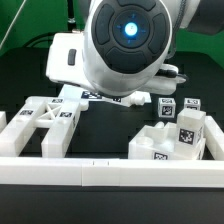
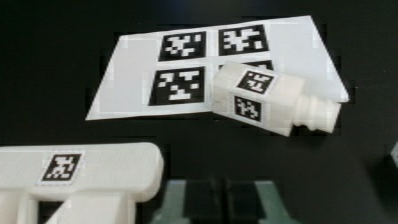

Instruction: Assemble chair

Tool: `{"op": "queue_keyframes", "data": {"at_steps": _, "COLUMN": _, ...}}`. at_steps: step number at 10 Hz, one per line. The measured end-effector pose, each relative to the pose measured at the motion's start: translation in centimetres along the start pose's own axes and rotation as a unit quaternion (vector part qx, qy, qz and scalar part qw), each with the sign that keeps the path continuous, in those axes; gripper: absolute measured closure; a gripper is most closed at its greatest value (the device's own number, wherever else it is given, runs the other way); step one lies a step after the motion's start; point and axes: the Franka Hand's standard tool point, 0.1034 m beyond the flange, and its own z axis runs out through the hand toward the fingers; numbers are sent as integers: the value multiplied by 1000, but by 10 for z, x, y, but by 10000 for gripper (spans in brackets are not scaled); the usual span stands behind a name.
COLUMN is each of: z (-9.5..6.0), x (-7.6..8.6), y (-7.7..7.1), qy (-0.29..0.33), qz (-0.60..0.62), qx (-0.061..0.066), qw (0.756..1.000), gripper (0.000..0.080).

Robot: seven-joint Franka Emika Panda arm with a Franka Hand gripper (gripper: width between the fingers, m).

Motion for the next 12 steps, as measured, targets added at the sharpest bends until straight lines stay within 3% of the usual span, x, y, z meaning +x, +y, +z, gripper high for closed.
{"op": "queue_keyframes", "data": {"at_steps": 1, "z": 0, "x": 0, "y": 0, "qy": 0, "qz": 0, "qx": 0, "qw": 1000, "gripper": 525}}
{"op": "queue_keyframes", "data": {"at_steps": 2, "z": 0, "x": 0, "y": 0, "qy": 0, "qz": -1, "qx": 0, "qw": 1000, "gripper": 525}}
{"op": "queue_keyframes", "data": {"at_steps": 4, "z": 1, "x": -5, "y": -2, "qy": 17, "qz": 23, "qx": 3, "qw": 1000, "gripper": 254}}
{"op": "queue_keyframes", "data": {"at_steps": 5, "z": 9, "x": -11, "y": -5, "qy": 21, "qz": 59, "qx": 23, "qw": 998, "gripper": 254}}
{"op": "queue_keyframes", "data": {"at_steps": 6, "z": 17, "x": -16, "y": -3, "qy": 22, "qz": 61, "qx": 33, "qw": 997, "gripper": 171}}
{"op": "queue_keyframes", "data": {"at_steps": 10, "z": 15, "x": -13, "y": 0, "qy": 27, "qz": 74, "qx": 32, "qw": 996, "gripper": 151}}
{"op": "queue_keyframes", "data": {"at_steps": 11, "z": 13, "x": -18, "y": 6, "qy": 45, "qz": 125, "qx": 39, "qw": 990, "gripper": 150}}
{"op": "queue_keyframes", "data": {"at_steps": 12, "z": 25, "x": -28, "y": 11, "qy": 39, "qz": 183, "qx": 50, "qw": 981, "gripper": 150}}
